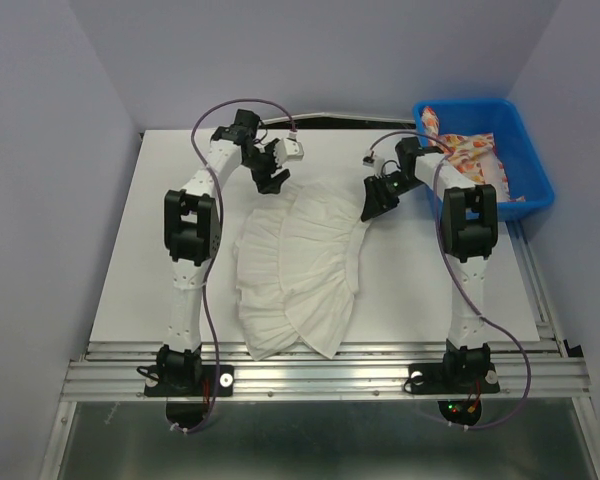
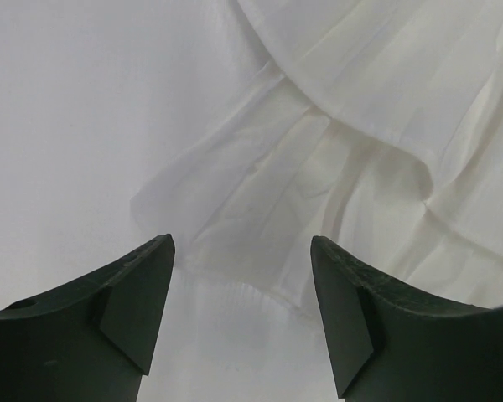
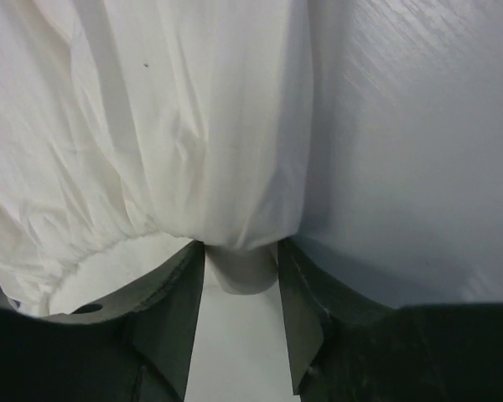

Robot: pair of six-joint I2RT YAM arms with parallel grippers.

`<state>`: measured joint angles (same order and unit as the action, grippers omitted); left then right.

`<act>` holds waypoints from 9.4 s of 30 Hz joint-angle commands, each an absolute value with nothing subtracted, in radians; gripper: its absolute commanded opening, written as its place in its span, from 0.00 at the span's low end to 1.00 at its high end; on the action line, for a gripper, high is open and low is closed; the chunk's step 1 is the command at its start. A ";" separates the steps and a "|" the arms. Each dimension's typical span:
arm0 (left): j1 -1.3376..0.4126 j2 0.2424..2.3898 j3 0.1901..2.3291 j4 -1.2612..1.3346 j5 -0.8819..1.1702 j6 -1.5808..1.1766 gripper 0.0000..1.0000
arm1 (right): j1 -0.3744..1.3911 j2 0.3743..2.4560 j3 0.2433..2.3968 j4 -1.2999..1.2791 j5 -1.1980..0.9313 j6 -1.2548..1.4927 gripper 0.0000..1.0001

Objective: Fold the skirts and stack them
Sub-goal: Fold the skirt

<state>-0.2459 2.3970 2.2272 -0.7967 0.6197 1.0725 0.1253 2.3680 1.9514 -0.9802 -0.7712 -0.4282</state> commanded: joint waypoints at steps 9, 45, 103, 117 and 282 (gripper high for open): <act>-0.279 2.459 2.243 -0.916 0.583 1.166 0.41 | 0.144 2.333 1.996 -1.019 -0.773 -0.514 0.01; -0.383 1.471 0.822 0.075 0.204 0.825 0.00 | 0.394 1.721 1.120 -0.048 -0.198 -0.793 0.01; -0.390 1.715 1.132 -0.164 0.219 0.612 0.00 | 0.247 1.697 0.980 0.237 -0.540 -0.942 0.01; -0.390 1.307 0.938 -0.239 0.198 0.798 0.00 | 0.328 1.634 1.022 0.092 -0.600 -0.850 0.01; -0.304 1.570 1.132 -0.452 1.051 0.558 0.00 | 0.545 2.215 1.566 -0.305 -0.890 -0.190 0.46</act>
